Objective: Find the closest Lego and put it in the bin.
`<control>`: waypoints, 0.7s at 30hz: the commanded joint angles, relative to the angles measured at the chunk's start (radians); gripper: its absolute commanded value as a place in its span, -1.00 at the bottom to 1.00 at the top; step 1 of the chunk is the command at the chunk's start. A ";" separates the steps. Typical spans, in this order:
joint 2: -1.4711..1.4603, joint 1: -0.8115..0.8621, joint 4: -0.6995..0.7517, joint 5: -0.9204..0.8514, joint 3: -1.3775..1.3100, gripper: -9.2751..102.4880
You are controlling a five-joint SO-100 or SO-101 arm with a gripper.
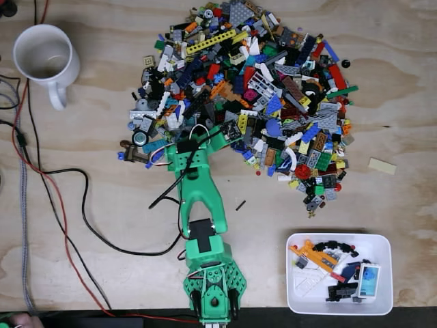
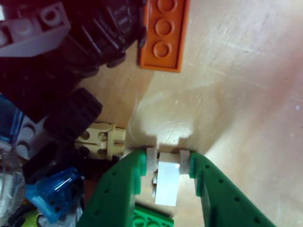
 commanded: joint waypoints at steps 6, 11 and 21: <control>0.081 0.034 0.054 -0.103 -0.083 -0.78; 0.239 0.169 0.124 -0.302 -0.083 -0.78; 0.558 0.864 0.150 -0.790 -0.087 -0.76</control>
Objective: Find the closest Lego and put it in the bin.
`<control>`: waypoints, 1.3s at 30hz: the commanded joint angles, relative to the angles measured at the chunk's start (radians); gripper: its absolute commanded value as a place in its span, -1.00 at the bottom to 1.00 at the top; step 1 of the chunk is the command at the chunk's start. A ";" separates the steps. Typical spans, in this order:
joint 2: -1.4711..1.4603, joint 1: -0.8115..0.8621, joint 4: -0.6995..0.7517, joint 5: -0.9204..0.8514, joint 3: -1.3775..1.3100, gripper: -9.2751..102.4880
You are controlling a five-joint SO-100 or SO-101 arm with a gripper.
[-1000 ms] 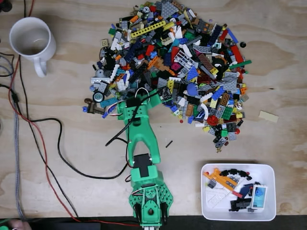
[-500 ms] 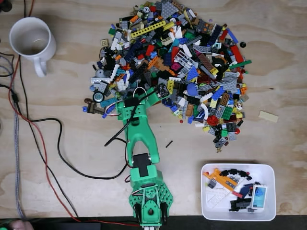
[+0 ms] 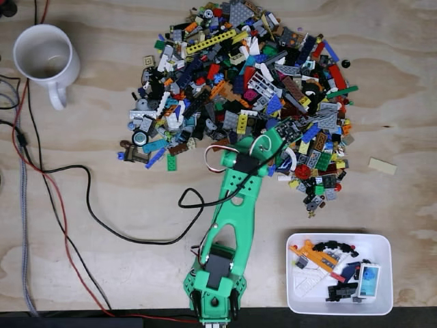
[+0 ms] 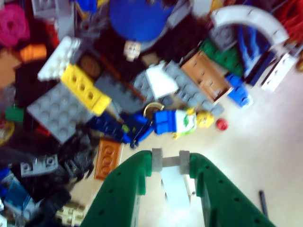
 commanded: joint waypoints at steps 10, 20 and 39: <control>0.169 0.986 -0.229 -0.394 -0.080 -0.76; 0.278 1.118 -0.321 -0.535 0.163 -0.75; 0.650 0.704 -0.353 -0.634 0.350 -0.83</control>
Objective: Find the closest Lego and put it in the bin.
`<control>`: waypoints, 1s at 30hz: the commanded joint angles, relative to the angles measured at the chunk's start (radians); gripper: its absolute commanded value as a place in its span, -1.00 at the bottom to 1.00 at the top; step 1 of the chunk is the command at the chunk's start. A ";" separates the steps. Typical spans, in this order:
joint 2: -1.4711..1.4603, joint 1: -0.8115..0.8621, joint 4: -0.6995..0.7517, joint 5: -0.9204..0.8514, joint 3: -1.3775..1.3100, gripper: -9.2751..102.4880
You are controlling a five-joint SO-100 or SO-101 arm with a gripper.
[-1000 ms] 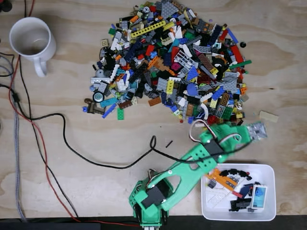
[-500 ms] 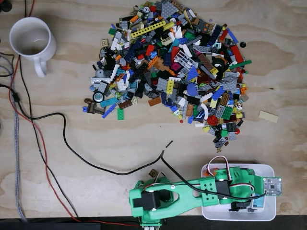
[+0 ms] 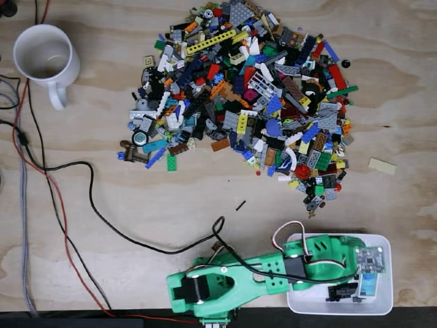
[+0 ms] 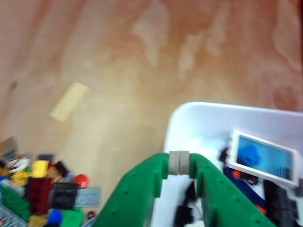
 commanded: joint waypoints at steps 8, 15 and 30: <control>0.597 -0.844 0.391 -0.153 0.417 -0.83; 0.879 -1.180 0.618 0.006 0.627 -0.83; 0.988 -1.299 0.597 0.069 0.894 -0.83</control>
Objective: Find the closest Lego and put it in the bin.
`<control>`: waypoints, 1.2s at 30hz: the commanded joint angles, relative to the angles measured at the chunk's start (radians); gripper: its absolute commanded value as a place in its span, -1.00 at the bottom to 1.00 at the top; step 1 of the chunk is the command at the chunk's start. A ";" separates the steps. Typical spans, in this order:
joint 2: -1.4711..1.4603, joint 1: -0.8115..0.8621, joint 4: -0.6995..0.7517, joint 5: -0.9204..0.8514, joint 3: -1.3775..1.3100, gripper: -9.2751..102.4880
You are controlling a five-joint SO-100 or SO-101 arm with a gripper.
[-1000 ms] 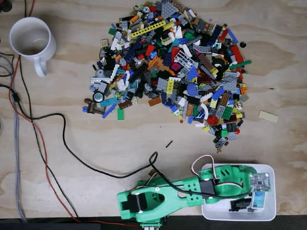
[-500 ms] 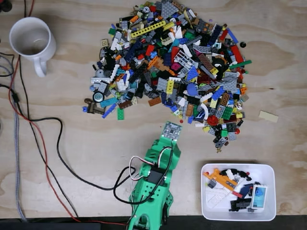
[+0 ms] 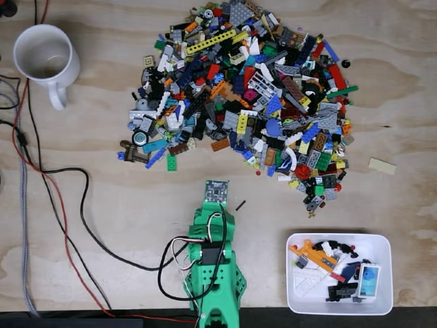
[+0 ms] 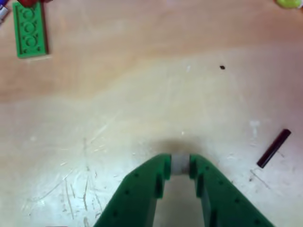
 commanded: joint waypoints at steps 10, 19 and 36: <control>-0.002 0.017 0.006 0.011 0.015 -0.83; 0.000 0.009 0.005 0.000 0.015 -0.83; 0.000 -0.037 0.005 0.034 0.015 -0.84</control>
